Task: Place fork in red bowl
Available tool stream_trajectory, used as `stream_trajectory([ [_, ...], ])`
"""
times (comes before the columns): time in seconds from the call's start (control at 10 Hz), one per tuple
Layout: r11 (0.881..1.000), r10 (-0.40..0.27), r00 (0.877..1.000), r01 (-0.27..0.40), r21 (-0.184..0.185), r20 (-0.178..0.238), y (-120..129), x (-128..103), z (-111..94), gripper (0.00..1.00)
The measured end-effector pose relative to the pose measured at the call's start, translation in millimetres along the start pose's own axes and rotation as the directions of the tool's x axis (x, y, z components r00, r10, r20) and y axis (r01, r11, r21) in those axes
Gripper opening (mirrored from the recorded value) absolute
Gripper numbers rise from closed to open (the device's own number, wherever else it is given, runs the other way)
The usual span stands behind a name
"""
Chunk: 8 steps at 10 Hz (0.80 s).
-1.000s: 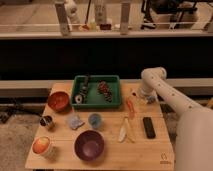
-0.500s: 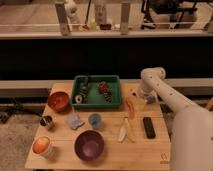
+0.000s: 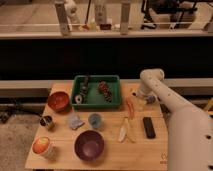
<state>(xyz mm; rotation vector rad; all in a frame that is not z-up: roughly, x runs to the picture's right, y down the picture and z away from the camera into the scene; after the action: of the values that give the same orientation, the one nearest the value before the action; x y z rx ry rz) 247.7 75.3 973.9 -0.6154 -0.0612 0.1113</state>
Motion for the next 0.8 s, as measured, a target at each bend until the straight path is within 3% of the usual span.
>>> stream_trajectory([
  [0.3, 1.0, 0.005, 1.0, -0.005, 0.002, 0.002, -0.1, 1.4, -1.6, 0.23],
  [0.4, 1.0, 0.005, 1.0, -0.005, 0.0, 0.001, 0.5, 1.6, -3.9, 0.1],
  [0.6, 1.0, 0.005, 1.0, -0.005, 0.001, -0.001, 0.5, 2.0, -6.6, 0.0],
  [0.8, 1.0, 0.003, 1.0, -0.003, 0.001, -0.001, 0.3, 1.0, -6.9, 0.0],
])
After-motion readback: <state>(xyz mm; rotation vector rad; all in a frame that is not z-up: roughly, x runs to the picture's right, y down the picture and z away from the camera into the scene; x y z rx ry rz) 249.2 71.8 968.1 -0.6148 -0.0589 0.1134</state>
